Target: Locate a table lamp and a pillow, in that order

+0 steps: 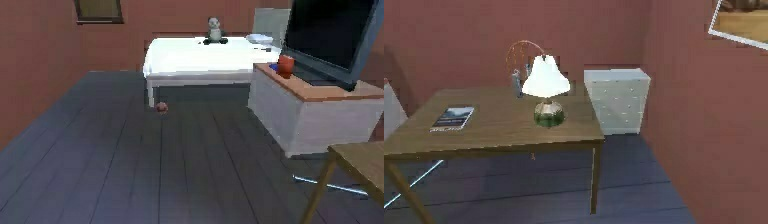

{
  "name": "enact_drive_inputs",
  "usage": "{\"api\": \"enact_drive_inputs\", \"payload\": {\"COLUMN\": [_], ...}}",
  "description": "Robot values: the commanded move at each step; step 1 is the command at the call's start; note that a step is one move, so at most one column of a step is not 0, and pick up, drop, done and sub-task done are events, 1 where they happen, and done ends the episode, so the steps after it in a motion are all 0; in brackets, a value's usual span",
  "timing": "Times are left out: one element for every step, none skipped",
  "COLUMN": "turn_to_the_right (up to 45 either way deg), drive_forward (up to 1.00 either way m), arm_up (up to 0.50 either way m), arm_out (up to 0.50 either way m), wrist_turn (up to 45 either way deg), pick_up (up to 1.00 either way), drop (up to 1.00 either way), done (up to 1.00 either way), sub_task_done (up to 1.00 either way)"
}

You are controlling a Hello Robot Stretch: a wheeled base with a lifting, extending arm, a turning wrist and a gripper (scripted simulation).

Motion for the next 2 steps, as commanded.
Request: {"api": "enact_drive_inputs", "payload": {"turn_to_the_right": [-45.0,-21.0], "drive_forward": [0.0,0.0], "arm_up": [0.0,0.0], "arm_out": [0.0,0.0], "wrist_turn": [0.0,0.0], "pick_up": [0.0,0.0], "drop": [0.0,0.0], "done": [0.0,0.0], "sub_task_done": [0.0,0.0]}}
